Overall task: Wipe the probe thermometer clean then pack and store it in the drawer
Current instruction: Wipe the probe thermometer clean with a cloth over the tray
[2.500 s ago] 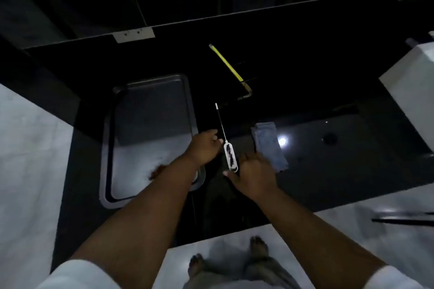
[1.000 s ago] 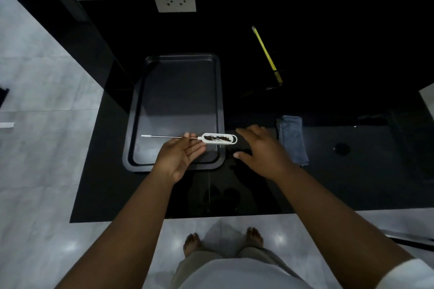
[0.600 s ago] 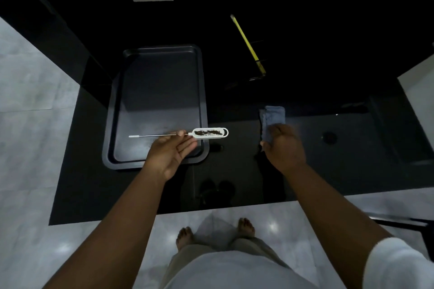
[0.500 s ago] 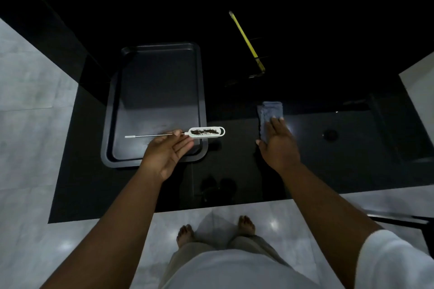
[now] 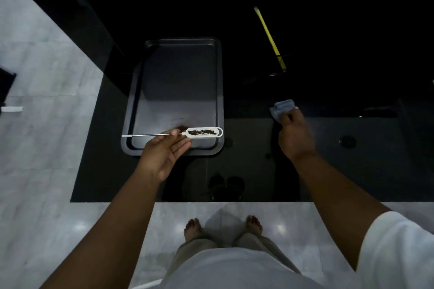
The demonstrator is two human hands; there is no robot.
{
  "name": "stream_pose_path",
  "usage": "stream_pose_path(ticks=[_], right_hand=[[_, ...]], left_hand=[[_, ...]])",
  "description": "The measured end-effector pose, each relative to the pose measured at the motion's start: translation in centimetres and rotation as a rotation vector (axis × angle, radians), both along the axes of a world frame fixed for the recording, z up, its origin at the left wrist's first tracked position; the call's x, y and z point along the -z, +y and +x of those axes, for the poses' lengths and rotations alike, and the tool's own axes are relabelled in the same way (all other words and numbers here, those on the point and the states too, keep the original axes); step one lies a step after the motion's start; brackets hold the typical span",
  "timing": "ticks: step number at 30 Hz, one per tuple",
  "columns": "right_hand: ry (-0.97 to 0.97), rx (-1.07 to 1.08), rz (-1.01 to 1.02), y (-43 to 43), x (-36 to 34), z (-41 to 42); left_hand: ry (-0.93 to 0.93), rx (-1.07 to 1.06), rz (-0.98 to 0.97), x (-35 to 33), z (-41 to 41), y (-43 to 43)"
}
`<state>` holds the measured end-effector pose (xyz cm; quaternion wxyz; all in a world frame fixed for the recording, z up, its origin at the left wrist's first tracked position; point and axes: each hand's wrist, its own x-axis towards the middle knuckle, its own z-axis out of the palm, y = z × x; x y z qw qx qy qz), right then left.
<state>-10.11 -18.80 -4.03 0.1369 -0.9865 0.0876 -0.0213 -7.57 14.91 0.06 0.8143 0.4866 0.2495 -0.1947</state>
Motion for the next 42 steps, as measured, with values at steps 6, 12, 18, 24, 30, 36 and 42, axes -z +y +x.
stream_pose_path(ticks=[6,12,18,24,30,36,42], right_hand=[[0.048,-0.042,0.11,1.0,-0.4,1.1],[-0.21,-0.277,0.405,9.3,-3.0,3.6],[-0.245,-0.586,0.373,19.7,-7.1,5.6],[-0.002,-0.797,0.227,23.7,-6.9,5.9],[-0.085,-0.84,0.159,22.8,-5.8,5.5],[-0.016,-0.706,0.146,19.4,-4.0,5.8],[-0.157,-0.575,0.322,20.7,-4.9,7.1]], left_hand=[[0.018,-0.061,-0.027,0.2,-0.4,2.4],[0.024,-0.101,-0.024,0.2,-0.1,4.0],[0.016,-0.126,0.049,-0.4,0.7,5.1],[-0.036,-0.124,0.244,-1.4,1.6,6.3],[-0.048,-0.196,0.287,-1.6,2.0,7.6],[-0.02,-0.249,0.289,-1.7,2.2,9.0],[0.017,-0.249,0.253,-1.4,2.1,8.7]])
